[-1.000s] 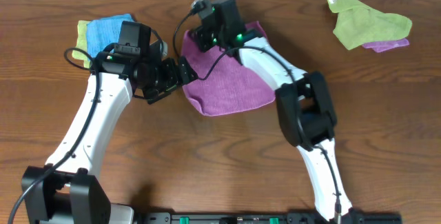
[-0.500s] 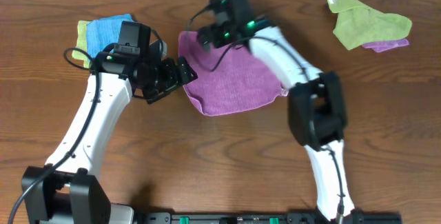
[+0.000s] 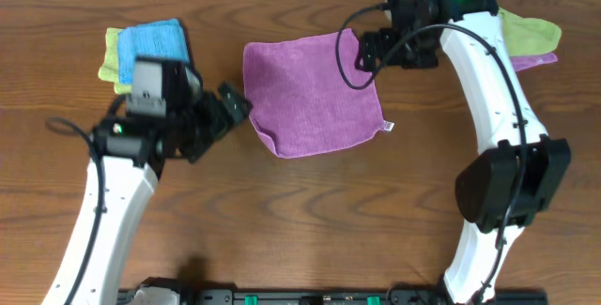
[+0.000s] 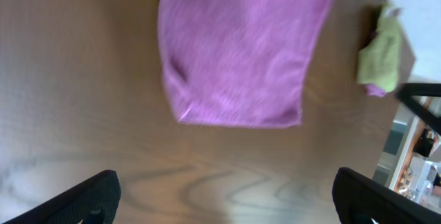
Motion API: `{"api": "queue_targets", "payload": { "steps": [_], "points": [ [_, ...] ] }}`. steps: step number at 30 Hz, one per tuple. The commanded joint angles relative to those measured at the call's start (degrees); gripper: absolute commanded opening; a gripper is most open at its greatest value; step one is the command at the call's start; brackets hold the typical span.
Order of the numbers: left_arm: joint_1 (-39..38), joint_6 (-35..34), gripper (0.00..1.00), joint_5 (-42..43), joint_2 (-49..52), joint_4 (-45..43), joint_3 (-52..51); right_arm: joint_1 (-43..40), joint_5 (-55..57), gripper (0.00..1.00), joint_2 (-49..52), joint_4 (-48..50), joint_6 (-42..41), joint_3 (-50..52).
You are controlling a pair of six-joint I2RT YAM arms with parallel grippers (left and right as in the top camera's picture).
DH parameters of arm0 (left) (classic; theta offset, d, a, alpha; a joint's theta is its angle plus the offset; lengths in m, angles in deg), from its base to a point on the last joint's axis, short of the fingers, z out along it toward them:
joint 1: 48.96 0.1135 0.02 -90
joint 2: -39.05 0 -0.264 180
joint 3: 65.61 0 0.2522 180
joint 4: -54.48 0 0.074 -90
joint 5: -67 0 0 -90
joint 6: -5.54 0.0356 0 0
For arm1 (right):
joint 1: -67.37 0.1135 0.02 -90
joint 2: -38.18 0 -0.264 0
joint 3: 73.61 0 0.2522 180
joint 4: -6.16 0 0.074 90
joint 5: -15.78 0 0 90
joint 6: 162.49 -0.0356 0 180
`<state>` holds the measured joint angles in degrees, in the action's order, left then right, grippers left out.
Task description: Fold the cloth
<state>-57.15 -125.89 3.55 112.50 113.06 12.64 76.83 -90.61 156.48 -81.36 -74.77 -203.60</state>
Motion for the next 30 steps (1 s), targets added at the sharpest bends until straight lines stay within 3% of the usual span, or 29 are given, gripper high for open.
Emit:
{"api": "queue_targets", "payload": {
  "steps": [1,6,9,13,17,23,30],
  "points": [
    [-1.8,-8.7,0.98,-0.4,-3.2,-5.5,-9.7,-1.6,-1.7,0.99,-3.3,-0.1,2.1,3.7],
    [-4.8,-16.5,0.95,0.7,-5.3,-18.5,-19.5,-4.5,-3.6,0.99,-9.9,2.2,2.1,15.6],
    [-5.8,-18.6,0.95,0.0,-5.2,-20.8,-20.8,-6.5,-4.7,0.99,-16.2,6.4,2.1,26.3],
    [-6.2,-19.5,0.95,-1.4,-3.1,-22.3,-20.8,-10.2,-8.3,0.99,-25.2,17.3,0.2,42.1],
    [-6.7,-21.0,0.96,-1.2,2.2,-27.3,-20.8,-12.2,-15.8,0.99,-25.8,27.3,-2.2,51.1],
    [-7.6,-23.8,0.96,1.9,12.4,-40.0,-20.8,-10.4,-16.4,0.99,-22.2,38.4,-10.0,54.5],
    [-7.6,-25.1,0.96,2.7,18.1,-42.0,-20.8,-9.6,-16.7,0.99,-15.8,43.7,-15.8,54.5]
  ]
}}
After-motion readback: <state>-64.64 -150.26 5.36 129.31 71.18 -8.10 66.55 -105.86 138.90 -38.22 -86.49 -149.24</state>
